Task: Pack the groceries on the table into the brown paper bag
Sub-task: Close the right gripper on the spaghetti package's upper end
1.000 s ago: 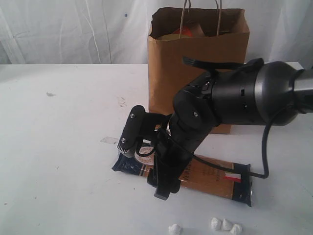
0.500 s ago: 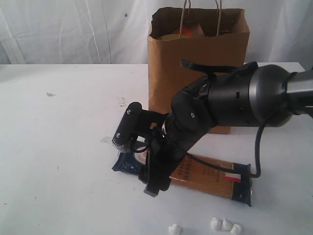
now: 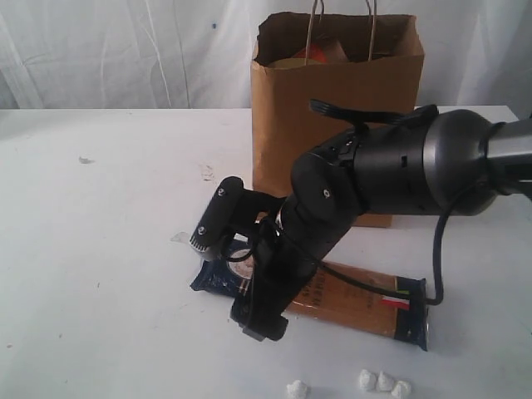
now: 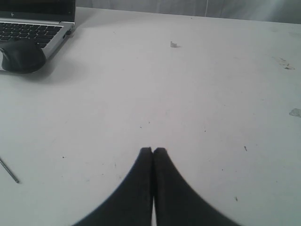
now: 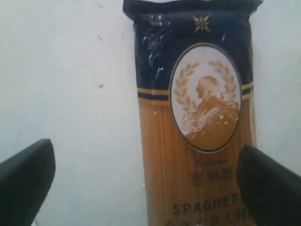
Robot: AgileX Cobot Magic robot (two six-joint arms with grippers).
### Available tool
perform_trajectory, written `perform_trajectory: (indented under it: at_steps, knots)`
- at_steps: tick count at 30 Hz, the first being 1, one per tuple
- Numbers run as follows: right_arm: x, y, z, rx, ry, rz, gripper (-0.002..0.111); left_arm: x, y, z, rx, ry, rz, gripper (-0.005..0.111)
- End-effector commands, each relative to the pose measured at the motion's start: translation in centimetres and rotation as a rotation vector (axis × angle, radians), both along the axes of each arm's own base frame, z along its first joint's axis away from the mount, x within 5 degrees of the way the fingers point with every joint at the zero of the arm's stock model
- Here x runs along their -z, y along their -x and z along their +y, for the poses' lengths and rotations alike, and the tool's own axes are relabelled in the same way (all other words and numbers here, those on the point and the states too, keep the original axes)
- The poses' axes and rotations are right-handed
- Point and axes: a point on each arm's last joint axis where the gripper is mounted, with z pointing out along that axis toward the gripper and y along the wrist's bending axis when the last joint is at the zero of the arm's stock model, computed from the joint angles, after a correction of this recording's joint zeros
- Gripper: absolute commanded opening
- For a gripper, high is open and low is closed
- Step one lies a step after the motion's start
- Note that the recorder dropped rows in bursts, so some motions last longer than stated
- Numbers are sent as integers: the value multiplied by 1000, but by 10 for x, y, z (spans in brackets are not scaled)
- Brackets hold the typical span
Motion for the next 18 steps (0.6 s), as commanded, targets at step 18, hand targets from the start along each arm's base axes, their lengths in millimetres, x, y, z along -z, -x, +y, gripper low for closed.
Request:
perform_trajectory:
  at_steps: [18]
  knots:
    - [20, -10, 6, 28, -5, -41, 97, 1, 0, -1, 6, 8, 4, 0]
